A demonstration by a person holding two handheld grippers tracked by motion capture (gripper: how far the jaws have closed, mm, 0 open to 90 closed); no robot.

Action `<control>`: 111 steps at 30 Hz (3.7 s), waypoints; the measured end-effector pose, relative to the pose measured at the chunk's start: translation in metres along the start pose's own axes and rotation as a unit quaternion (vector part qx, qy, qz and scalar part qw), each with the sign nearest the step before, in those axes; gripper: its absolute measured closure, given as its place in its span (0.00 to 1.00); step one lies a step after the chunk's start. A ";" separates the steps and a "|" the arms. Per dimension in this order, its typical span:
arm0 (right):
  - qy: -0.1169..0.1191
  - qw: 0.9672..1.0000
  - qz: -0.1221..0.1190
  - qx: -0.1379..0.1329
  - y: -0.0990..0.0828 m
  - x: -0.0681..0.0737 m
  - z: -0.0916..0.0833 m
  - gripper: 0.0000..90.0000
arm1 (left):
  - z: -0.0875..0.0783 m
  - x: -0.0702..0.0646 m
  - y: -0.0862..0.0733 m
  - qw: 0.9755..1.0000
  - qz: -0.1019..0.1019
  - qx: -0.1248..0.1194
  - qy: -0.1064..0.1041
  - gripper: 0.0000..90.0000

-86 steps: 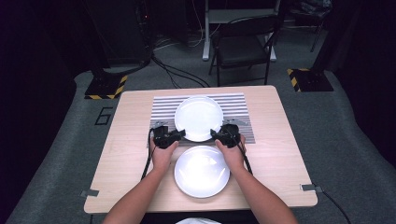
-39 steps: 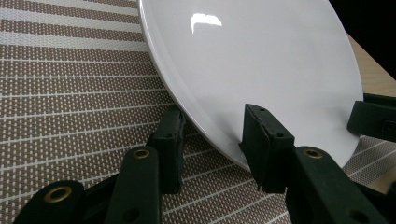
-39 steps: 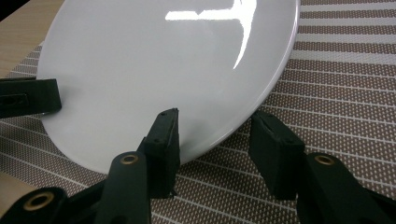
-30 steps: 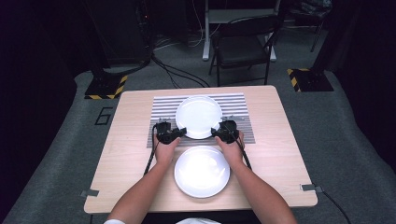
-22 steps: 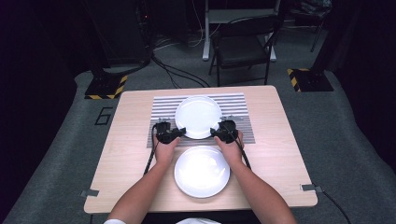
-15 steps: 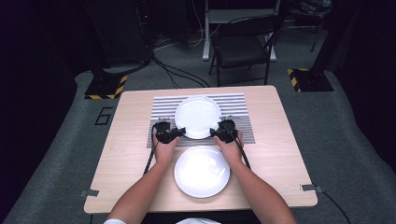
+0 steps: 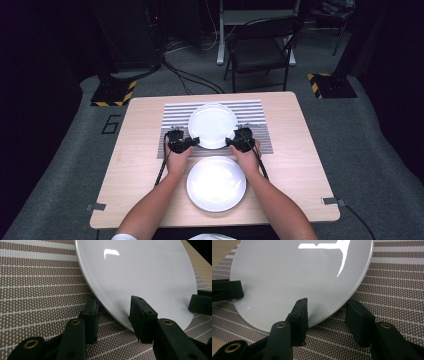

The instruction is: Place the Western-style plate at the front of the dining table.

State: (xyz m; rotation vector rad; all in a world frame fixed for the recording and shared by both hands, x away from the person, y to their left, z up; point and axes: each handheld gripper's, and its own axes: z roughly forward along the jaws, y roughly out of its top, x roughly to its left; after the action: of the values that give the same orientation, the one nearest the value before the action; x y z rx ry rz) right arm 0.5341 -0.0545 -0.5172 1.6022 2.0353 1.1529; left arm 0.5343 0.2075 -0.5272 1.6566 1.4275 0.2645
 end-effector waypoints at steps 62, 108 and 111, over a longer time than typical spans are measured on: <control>0.005 0.999 0.031 0.002 0.004 -0.004 -0.010 0.56 | -0.014 0.015 0.009 1.000 -0.015 -0.006 0.004 0.60; 0.027 0.999 -0.012 -0.031 -0.020 -0.013 -0.093 0.54 | -0.093 0.015 -0.003 0.997 0.074 -0.018 0.002 0.50; 0.029 0.999 -0.020 -0.031 -0.025 -0.013 -0.098 0.54 | -0.097 0.016 -0.005 0.997 0.070 -0.018 0.003 0.49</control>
State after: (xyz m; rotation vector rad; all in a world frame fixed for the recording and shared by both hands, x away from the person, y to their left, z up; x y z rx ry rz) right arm 0.4563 -0.1069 -0.4766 1.5085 2.0382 1.2490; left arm 0.4709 0.2682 -0.4819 1.7309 1.3054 0.3734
